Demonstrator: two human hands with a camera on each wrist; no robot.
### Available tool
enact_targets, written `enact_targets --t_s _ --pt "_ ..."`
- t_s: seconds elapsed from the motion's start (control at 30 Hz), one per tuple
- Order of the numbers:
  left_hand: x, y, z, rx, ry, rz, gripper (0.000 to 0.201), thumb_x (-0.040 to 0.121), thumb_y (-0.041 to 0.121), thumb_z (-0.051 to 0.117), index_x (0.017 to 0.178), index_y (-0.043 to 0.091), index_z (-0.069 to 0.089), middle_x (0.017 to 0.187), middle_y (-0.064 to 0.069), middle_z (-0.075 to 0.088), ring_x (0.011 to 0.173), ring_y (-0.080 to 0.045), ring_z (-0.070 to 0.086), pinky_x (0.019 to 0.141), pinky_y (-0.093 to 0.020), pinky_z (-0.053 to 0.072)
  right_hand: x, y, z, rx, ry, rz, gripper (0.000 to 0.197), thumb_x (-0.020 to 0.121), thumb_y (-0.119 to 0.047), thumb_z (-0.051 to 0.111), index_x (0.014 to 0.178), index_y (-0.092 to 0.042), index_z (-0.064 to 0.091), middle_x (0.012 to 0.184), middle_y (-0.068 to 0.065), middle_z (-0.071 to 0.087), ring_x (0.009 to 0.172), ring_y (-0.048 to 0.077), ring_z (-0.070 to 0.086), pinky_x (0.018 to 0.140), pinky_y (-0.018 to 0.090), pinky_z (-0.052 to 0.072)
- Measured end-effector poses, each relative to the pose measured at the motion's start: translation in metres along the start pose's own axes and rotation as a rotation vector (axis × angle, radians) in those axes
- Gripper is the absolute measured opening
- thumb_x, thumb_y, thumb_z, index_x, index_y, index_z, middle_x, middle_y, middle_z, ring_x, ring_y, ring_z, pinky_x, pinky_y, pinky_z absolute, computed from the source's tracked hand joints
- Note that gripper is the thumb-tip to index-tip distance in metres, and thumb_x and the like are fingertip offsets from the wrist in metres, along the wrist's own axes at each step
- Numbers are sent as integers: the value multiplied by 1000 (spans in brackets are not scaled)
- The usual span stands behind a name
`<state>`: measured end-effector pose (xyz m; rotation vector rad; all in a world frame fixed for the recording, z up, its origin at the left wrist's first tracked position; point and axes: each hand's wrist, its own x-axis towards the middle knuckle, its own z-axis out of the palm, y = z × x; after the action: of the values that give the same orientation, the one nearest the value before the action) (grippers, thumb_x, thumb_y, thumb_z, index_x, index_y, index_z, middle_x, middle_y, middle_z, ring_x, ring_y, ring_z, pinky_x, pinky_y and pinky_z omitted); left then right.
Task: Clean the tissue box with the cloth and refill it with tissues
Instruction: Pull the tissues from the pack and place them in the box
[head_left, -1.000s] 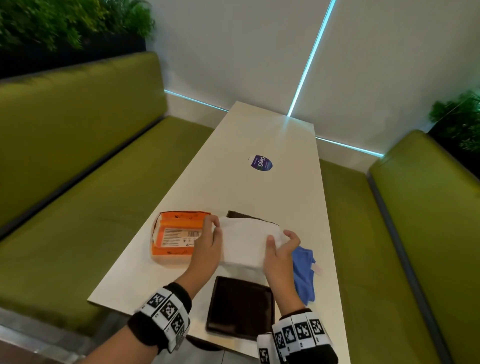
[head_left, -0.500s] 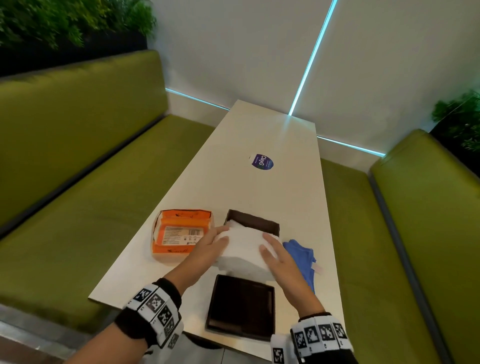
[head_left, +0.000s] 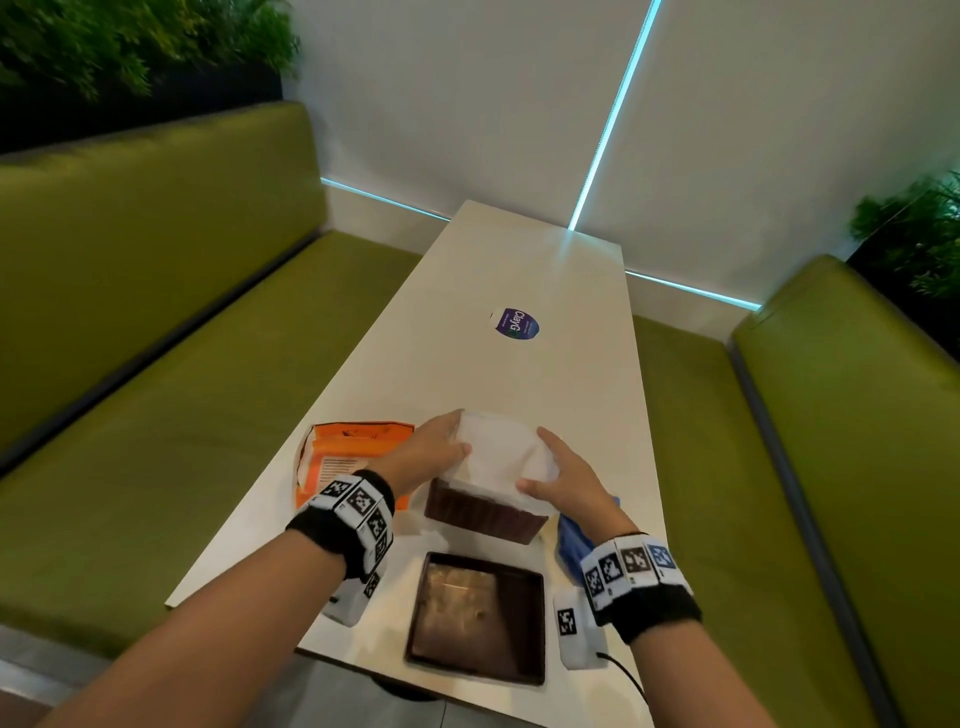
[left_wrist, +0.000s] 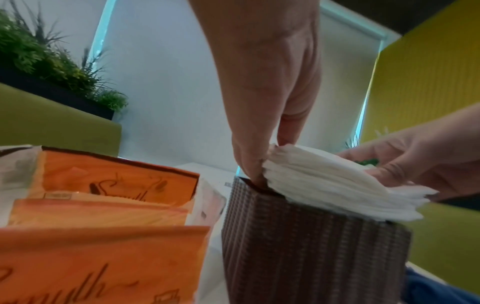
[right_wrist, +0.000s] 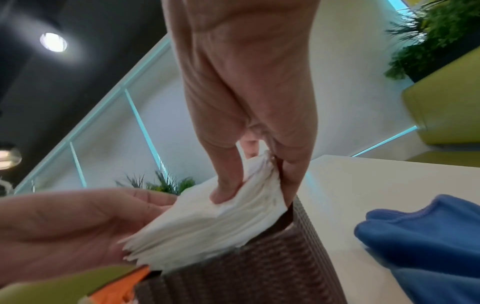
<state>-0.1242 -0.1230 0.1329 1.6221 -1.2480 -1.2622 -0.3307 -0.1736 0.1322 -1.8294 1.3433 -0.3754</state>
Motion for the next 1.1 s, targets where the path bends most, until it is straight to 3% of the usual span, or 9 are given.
enact_targets --t_s 0.17,0.27,0.33,0.53,0.7,0.87,0.97,1.03,1.1 --pt "12 -6 8 160 10 -81 58 99 10 44 154 13 24 156 -8 35 141 -27 37 117 -40 32 12 2 9 -145 9 39 83 82 -19 74 150 -18 26 151 6 39 137 25 37 107 30 32" --pt "18 -2 14 298 26 -132 58 102 10 37 155 7 14 152 -17 38 136 -31 42 105 -33 41 16 -1 9 -239 -15 60 83 82 -20 73 150 -17 25 149 7 41 135 27 40 105 31 34" --pt "19 1 20 391 58 -145 55 103 10 36 153 2 17 147 -22 43 132 -34 47 90 -29 45 19 -4 11 -303 -38 72 83 83 -20 72 150 -15 24 148 9 43 133 28 42 103 31 36" --pt "24 2 33 531 116 -186 49 99 9 43 144 -1 29 139 -24 48 125 -37 51 99 -38 43 26 -13 25 -514 -52 129 77 83 -15 69 146 -11 26 127 15 59 117 31 55 86 33 46" --pt "26 4 42 663 36 -234 68 98 -4 35 153 -5 -5 149 -32 31 127 -35 52 97 -35 46 26 -15 39 -625 9 124 60 88 -14 57 142 -11 30 126 19 56 114 32 55 86 37 48" --pt "22 3 40 833 106 -94 70 94 -11 39 154 -1 5 156 -28 22 129 -33 51 96 -31 47 19 -11 50 -636 7 162 70 96 -13 49 153 -16 8 144 26 30 126 35 46 99 39 42" --pt "20 0 33 880 207 73 63 98 -3 42 155 7 15 161 -17 14 136 -32 42 104 -33 42 13 -14 42 -716 50 126 68 93 -24 59 149 -16 22 143 23 25 128 35 38 101 39 40" --pt "19 -1 26 870 237 184 59 99 0 44 153 11 25 160 -11 23 140 -28 37 108 -33 37 9 -14 29 -751 107 52 58 94 -27 59 145 -18 34 141 20 28 126 35 36 100 38 40" --pt "19 -1 23 876 213 264 52 99 2 44 150 13 35 152 -9 38 137 -27 41 108 -34 38 9 -9 14 -719 169 -51 51 94 -15 56 143 -20 41 142 18 31 124 35 40 99 38 43"
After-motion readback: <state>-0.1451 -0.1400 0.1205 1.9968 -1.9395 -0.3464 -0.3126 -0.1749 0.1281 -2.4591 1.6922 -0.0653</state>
